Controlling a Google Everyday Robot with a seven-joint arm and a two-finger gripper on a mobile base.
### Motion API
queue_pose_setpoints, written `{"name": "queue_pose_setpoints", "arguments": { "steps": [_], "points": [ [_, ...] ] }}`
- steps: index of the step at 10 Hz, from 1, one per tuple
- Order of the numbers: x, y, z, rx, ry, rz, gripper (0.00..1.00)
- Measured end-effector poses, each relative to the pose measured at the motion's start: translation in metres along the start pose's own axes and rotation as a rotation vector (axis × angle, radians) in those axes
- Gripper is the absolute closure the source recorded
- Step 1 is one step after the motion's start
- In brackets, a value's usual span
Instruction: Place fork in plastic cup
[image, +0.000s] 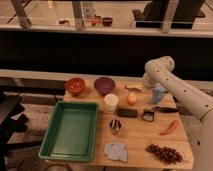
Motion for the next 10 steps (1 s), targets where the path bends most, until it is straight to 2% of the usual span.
{"name": "queue_pose_setpoints", "arguments": {
  "steps": [5, 8, 10],
  "points": [
    [0.037, -0.012, 0.008, 0.019, -0.014, 0.094, 1.00],
    [0.068, -0.011, 0.007, 0.026, 0.005, 0.141, 1.00],
    [0.079, -0.005, 0.005, 0.023, 0.018, 0.159, 1.00]
  ]
}}
